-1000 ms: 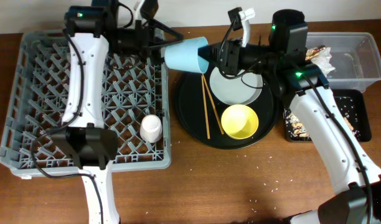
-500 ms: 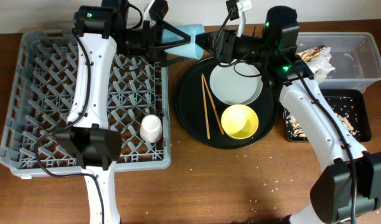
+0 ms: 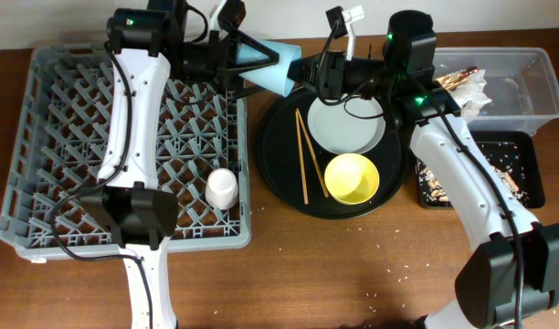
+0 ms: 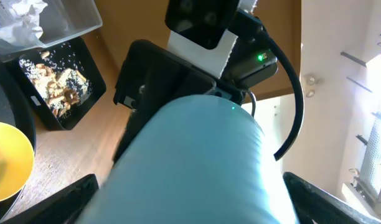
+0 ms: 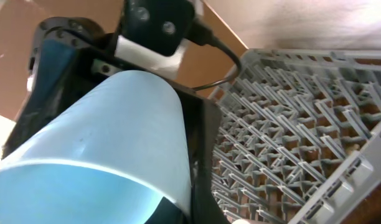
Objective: Sort waste into correct bins and load items into the dishwasher rack
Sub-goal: 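Hand the blue cup from right gripper to left gripper, then place the blue cup upside down in the rack with left gripper, then grasp the yellow bowl with the left gripper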
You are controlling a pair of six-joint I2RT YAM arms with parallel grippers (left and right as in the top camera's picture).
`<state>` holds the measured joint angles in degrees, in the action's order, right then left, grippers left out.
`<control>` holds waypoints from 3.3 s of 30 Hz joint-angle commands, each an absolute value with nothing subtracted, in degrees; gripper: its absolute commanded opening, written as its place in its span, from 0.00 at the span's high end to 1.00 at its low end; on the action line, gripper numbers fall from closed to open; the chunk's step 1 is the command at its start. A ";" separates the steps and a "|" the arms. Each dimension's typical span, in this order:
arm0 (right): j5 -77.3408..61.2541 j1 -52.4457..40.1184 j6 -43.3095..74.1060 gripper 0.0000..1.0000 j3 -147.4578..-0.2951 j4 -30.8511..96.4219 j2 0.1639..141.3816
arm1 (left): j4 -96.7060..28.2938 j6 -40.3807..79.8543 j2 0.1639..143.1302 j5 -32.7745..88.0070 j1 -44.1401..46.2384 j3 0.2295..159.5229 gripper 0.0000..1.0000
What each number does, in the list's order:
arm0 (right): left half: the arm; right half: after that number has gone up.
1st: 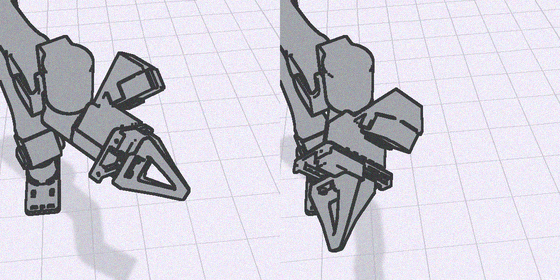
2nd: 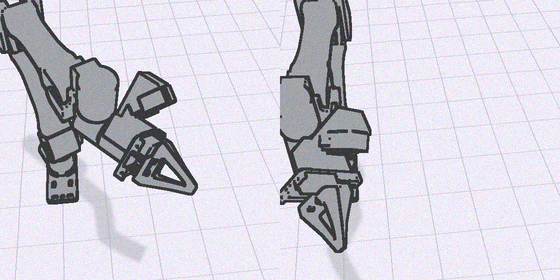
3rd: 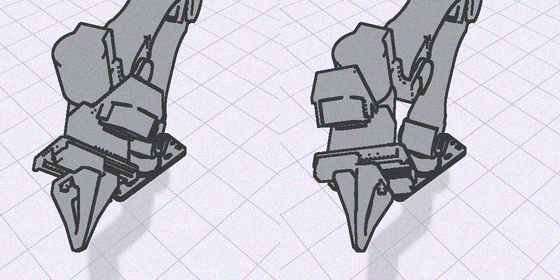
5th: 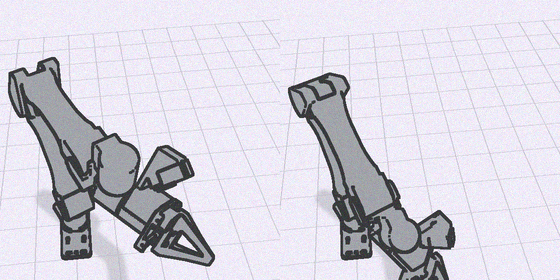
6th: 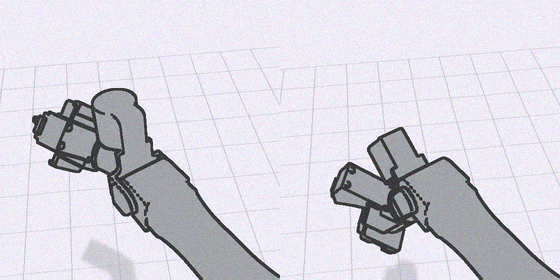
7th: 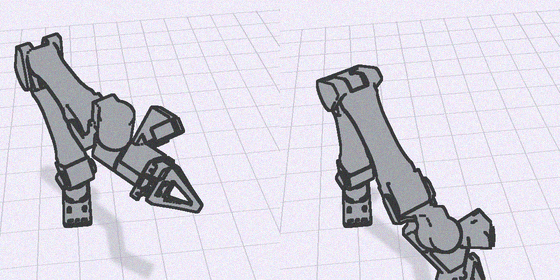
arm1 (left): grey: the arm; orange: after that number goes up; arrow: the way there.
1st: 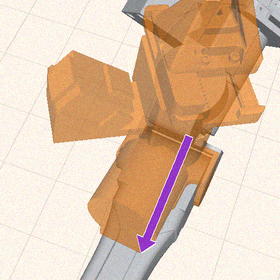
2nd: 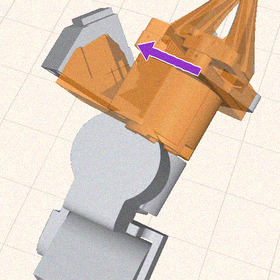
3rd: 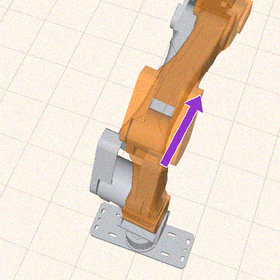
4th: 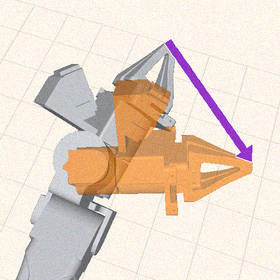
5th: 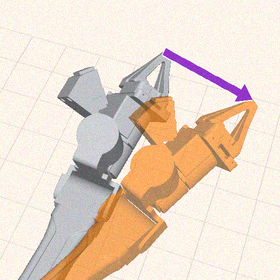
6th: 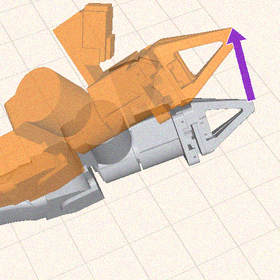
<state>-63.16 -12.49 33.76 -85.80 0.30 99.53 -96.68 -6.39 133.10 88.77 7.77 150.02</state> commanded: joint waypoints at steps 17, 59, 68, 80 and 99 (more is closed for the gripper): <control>-65.52 -14.26 30.50 0.96 -86.04 1.50 100.88 | -96.73 -6.07 132.73 90.21 6.85 150.80 0.39; -11.29 -3.77 18.46 0.01 -86.04 52.01 100.88 | -96.33 7.20 123.04 -6.02 15.00 149.80 0.45; -2.28 -3.73 18.37 0.02 -86.04 57.01 100.88 | -83.68 8.36 126.45 -5.82 16.47 130.10 0.45; -2.31 -3.75 18.39 0.02 -86.04 58.11 100.88 | -74.48 8.34 126.54 -5.43 16.45 116.57 0.44; 0.51 -0.16 16.71 0.02 -100.42 73.87 84.58 | -96.53 4.69 126.19 14.00 17.30 156.24 0.13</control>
<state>-0.97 -1.43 17.23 -98.21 73.23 91.24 -96.42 6.04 126.96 5.17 16.23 151.72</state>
